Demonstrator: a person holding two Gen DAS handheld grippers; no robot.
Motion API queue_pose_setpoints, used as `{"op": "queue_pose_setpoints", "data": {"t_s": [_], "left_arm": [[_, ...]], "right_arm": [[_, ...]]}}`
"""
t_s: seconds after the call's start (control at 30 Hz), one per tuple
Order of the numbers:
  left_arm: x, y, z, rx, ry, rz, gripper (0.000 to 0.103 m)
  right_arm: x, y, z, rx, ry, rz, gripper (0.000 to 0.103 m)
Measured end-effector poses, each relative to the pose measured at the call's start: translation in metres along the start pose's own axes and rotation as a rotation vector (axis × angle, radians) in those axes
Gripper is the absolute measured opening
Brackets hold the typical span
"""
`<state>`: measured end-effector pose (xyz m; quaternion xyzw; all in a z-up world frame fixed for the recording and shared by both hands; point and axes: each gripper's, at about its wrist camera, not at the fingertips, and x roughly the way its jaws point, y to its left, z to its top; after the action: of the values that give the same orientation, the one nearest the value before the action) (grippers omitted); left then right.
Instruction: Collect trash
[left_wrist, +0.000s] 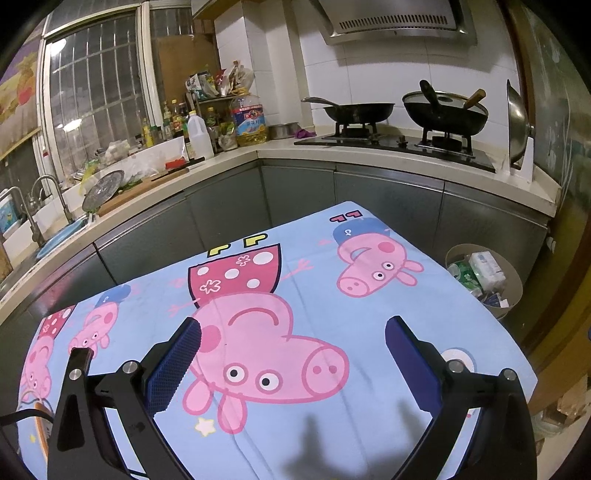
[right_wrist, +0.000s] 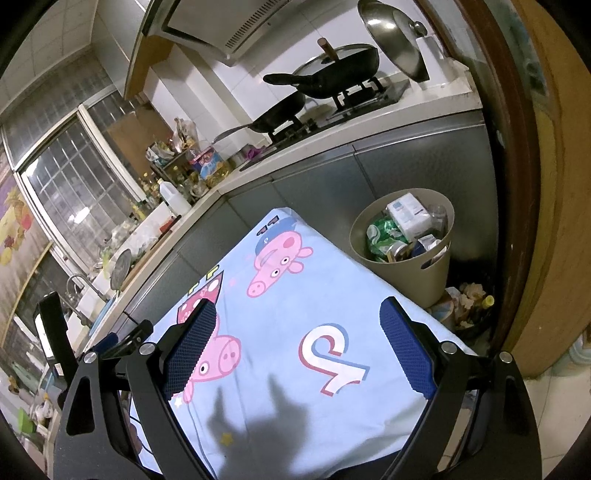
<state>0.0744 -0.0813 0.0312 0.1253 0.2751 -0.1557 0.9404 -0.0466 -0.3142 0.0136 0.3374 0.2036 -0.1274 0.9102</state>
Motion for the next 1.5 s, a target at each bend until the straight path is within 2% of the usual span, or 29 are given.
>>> {"op": "queue_pose_setpoints", "data": {"t_s": [0.97, 1.5], "left_arm": [[0.010, 0.014, -0.008, 0.002, 0.016, 0.017, 0.099], [0.011, 0.015, -0.010, 0.006, 0.019, 0.016, 0.099]], "right_arm": [[0.002, 0.009, -0.007, -0.070, -0.018, 0.004, 0.089], [0.008, 0.005, -0.007, -0.064, -0.002, 0.004, 0.089]]}}
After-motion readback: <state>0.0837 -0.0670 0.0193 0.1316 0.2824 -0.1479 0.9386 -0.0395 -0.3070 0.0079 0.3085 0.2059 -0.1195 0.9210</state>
